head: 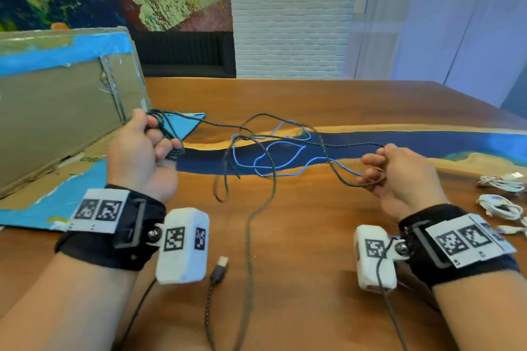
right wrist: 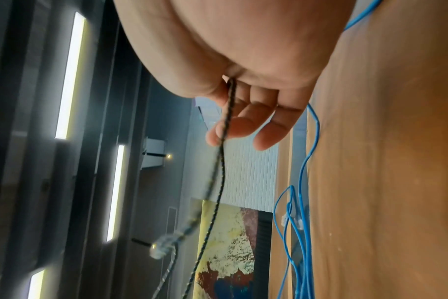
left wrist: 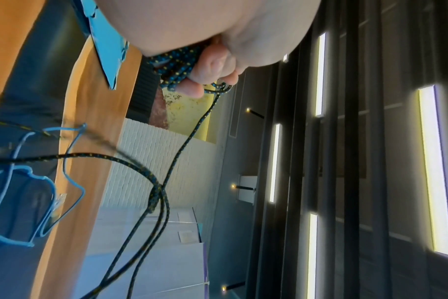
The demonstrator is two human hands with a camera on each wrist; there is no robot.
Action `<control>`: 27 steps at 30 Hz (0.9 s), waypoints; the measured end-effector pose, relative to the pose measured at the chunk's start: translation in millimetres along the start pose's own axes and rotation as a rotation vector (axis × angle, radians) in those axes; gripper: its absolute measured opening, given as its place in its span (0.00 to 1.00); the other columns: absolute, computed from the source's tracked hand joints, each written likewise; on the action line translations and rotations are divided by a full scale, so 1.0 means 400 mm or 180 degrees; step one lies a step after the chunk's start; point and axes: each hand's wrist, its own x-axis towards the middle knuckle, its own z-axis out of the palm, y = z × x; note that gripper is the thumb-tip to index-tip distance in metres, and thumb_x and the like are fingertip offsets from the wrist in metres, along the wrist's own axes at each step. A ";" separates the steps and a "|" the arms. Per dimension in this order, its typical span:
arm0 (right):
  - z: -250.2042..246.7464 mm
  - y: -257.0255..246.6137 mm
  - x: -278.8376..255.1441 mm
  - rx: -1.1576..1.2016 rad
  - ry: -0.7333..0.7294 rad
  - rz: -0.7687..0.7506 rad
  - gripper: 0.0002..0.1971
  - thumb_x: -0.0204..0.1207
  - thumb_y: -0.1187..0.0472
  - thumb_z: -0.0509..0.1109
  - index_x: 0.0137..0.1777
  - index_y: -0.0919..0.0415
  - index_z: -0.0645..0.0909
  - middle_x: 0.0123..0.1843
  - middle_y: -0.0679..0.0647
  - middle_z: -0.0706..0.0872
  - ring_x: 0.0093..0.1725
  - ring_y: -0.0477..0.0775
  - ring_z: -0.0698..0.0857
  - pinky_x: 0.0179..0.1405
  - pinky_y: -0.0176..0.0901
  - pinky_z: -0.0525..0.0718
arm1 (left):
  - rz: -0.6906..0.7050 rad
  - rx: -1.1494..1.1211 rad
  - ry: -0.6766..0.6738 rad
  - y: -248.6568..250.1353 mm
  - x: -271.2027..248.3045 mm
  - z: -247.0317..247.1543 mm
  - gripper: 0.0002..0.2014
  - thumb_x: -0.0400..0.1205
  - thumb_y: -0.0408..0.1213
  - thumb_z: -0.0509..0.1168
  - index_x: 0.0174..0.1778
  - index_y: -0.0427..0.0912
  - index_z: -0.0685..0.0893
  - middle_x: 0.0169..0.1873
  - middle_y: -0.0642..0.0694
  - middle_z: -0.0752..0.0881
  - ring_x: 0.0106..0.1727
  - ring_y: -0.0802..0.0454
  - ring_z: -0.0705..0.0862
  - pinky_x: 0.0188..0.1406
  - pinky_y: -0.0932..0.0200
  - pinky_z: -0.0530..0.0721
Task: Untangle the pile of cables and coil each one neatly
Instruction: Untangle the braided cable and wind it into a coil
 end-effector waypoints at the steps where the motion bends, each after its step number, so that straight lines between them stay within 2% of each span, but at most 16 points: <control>1: -0.007 -0.001 0.008 0.0089 0.0038 0.0039 0.11 0.92 0.58 0.52 0.50 0.55 0.74 0.38 0.53 0.88 0.21 0.47 0.78 0.29 0.46 0.83 | -0.0002 -0.0014 0.0049 0.004 0.009 -0.007 0.18 0.93 0.48 0.53 0.38 0.47 0.72 0.17 0.55 0.60 0.18 0.55 0.59 0.28 0.63 0.77; 4: -0.010 0.002 0.012 0.0097 -0.0083 0.0015 0.11 0.91 0.66 0.53 0.58 0.56 0.77 0.53 0.57 0.89 0.32 0.48 0.83 0.34 0.47 0.84 | -0.0012 0.0066 0.0062 -0.006 0.008 -0.008 0.18 0.93 0.47 0.54 0.38 0.47 0.73 0.17 0.55 0.60 0.18 0.55 0.60 0.30 0.63 0.77; 6: -0.001 0.007 0.007 -0.0121 -0.0065 -0.0137 0.18 0.89 0.71 0.56 0.72 0.57 0.78 0.67 0.57 0.85 0.50 0.52 0.86 0.44 0.49 0.85 | 0.0004 0.0133 -0.0044 -0.015 -0.009 0.003 0.17 0.93 0.47 0.55 0.38 0.47 0.74 0.18 0.55 0.60 0.19 0.55 0.60 0.32 0.62 0.77; 8: 0.003 -0.001 -0.007 -0.0526 0.0001 -0.0425 0.26 0.88 0.69 0.61 0.85 0.55 0.69 0.83 0.53 0.73 0.74 0.53 0.78 0.61 0.49 0.80 | 0.0024 0.0226 -0.0256 -0.019 -0.030 0.016 0.17 0.93 0.47 0.55 0.38 0.47 0.74 0.18 0.54 0.59 0.19 0.54 0.59 0.32 0.62 0.77; 10: 0.005 -0.012 -0.026 -0.1176 -0.0168 -0.0954 0.29 0.87 0.65 0.65 0.87 0.50 0.65 0.86 0.45 0.66 0.84 0.47 0.66 0.69 0.39 0.69 | 0.0018 0.0301 -0.0566 -0.023 -0.054 0.032 0.17 0.93 0.47 0.55 0.38 0.47 0.74 0.18 0.55 0.58 0.19 0.54 0.59 0.30 0.62 0.77; 12: 0.016 -0.019 -0.047 -0.1553 -0.0451 -0.1441 0.28 0.86 0.63 0.67 0.85 0.46 0.69 0.84 0.40 0.69 0.83 0.40 0.66 0.71 0.33 0.68 | 0.0017 0.0361 -0.0920 -0.027 -0.082 0.050 0.18 0.93 0.46 0.54 0.38 0.46 0.75 0.18 0.55 0.57 0.19 0.55 0.58 0.30 0.63 0.77; 13: 0.025 -0.015 -0.057 -0.1428 -0.0637 -0.1544 0.28 0.86 0.64 0.67 0.83 0.45 0.71 0.82 0.40 0.72 0.81 0.39 0.70 0.72 0.33 0.72 | 0.0023 0.0393 -0.1095 -0.030 -0.096 0.058 0.18 0.93 0.46 0.54 0.38 0.45 0.74 0.18 0.55 0.57 0.19 0.55 0.57 0.30 0.63 0.77; 15: 0.047 -0.001 -0.081 -0.1094 -0.1065 -0.1459 0.25 0.87 0.68 0.65 0.80 0.45 0.75 0.78 0.39 0.78 0.76 0.39 0.77 0.69 0.30 0.78 | 0.0017 0.0417 -0.1389 -0.032 -0.119 0.068 0.18 0.93 0.45 0.52 0.38 0.45 0.74 0.17 0.56 0.57 0.18 0.56 0.57 0.30 0.63 0.78; 17: 0.064 0.022 -0.092 -0.1239 -0.1444 -0.1386 0.23 0.88 0.68 0.64 0.75 0.41 0.78 0.74 0.37 0.82 0.72 0.40 0.83 0.68 0.36 0.81 | -0.0038 0.0375 -0.1611 -0.032 -0.134 0.072 0.19 0.93 0.45 0.52 0.37 0.44 0.75 0.18 0.55 0.57 0.18 0.56 0.57 0.30 0.62 0.78; 19: 0.071 0.030 -0.106 -0.1471 -0.1824 -0.1194 0.20 0.89 0.67 0.62 0.72 0.43 0.81 0.71 0.40 0.86 0.60 0.41 0.88 0.57 0.39 0.83 | -0.0083 0.0322 -0.1743 -0.031 -0.141 0.072 0.19 0.92 0.45 0.52 0.36 0.44 0.75 0.18 0.55 0.58 0.17 0.56 0.57 0.30 0.62 0.78; 21: 0.071 0.022 -0.123 -0.1606 -0.2225 -0.0964 0.18 0.88 0.66 0.64 0.73 0.50 0.81 0.67 0.47 0.89 0.46 0.40 0.87 0.43 0.30 0.81 | -0.0074 0.0325 -0.1742 -0.031 -0.139 0.071 0.19 0.92 0.45 0.52 0.36 0.44 0.75 0.18 0.56 0.58 0.17 0.57 0.58 0.30 0.62 0.78; 22: 0.067 0.021 -0.130 -0.1663 -0.2445 -0.0906 0.19 0.86 0.67 0.66 0.74 0.51 0.81 0.64 0.49 0.90 0.44 0.38 0.86 0.41 0.28 0.80 | -0.0053 0.0353 -0.1700 -0.032 -0.137 0.070 0.19 0.93 0.45 0.52 0.37 0.44 0.75 0.18 0.56 0.58 0.17 0.57 0.58 0.30 0.62 0.78; 23: 0.065 0.023 -0.133 -0.1726 -0.2668 -0.0871 0.21 0.84 0.67 0.70 0.74 0.49 0.81 0.62 0.51 0.91 0.45 0.38 0.87 0.43 0.30 0.82 | -0.0032 0.0384 -0.1648 -0.033 -0.134 0.069 0.19 0.93 0.45 0.52 0.38 0.44 0.75 0.18 0.55 0.58 0.18 0.56 0.58 0.31 0.62 0.78; 25: 0.062 0.024 -0.132 -0.1989 -0.3008 -0.0841 0.24 0.78 0.61 0.78 0.71 0.39 0.83 0.54 0.58 0.92 0.49 0.45 0.88 0.58 0.48 0.87 | -0.0007 0.0416 -0.1539 -0.035 -0.128 0.068 0.19 0.93 0.45 0.52 0.38 0.44 0.76 0.18 0.55 0.58 0.18 0.56 0.58 0.32 0.61 0.78; 26: 0.062 0.025 -0.129 -0.2141 -0.3139 -0.0806 0.24 0.74 0.56 0.80 0.69 0.37 0.84 0.48 0.60 0.90 0.47 0.50 0.87 0.60 0.57 0.84 | -0.0002 0.0417 -0.1480 -0.036 -0.125 0.067 0.19 0.93 0.45 0.52 0.38 0.44 0.76 0.18 0.55 0.58 0.18 0.56 0.58 0.32 0.61 0.78; 27: 0.060 0.027 -0.125 -0.2233 -0.3266 -0.0780 0.24 0.71 0.53 0.81 0.67 0.37 0.85 0.42 0.60 0.86 0.44 0.53 0.83 0.55 0.60 0.82 | 0.0003 0.0415 -0.1419 -0.037 -0.120 0.066 0.19 0.93 0.45 0.52 0.38 0.45 0.76 0.18 0.55 0.58 0.18 0.56 0.58 0.32 0.62 0.78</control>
